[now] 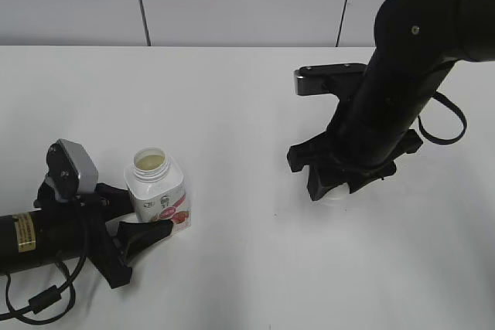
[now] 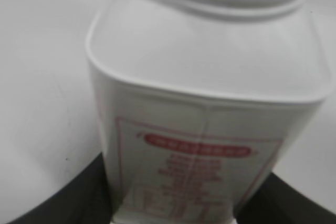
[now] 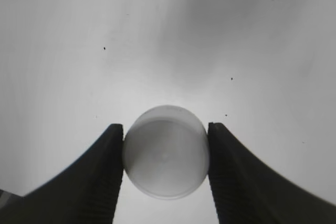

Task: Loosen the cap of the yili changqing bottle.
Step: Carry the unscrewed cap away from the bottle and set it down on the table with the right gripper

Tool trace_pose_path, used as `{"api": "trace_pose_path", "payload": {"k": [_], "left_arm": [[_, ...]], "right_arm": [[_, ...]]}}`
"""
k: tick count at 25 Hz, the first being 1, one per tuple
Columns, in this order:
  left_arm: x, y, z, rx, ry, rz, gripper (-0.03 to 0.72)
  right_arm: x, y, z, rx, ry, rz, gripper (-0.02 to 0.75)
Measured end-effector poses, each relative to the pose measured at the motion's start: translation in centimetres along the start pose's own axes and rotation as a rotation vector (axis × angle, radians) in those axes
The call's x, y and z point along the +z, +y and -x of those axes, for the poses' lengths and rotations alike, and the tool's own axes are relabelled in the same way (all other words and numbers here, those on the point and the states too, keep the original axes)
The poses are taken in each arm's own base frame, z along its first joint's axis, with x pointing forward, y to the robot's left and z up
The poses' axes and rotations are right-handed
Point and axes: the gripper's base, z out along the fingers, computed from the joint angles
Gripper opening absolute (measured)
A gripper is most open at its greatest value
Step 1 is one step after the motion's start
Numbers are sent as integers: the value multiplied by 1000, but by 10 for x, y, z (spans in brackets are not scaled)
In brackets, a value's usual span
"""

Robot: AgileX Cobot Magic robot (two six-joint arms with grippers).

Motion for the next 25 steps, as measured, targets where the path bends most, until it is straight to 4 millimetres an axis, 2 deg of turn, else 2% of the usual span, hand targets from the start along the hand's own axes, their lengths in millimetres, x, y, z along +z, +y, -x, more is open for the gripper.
{"api": "trace_pose_path", "payload": {"k": [9, 18, 25], "left_arm": [[0, 0, 0, 0, -1, 2, 397], [0, 0, 0, -1, -1, 4, 397], [0, 0, 0, 2, -1, 5, 397]], "right_arm": [[17, -25, 10, 140, -97, 19, 387], [44, -32, 15, 134, -98, -11, 387], [45, -34, 19, 97, -142, -34, 387]]}}
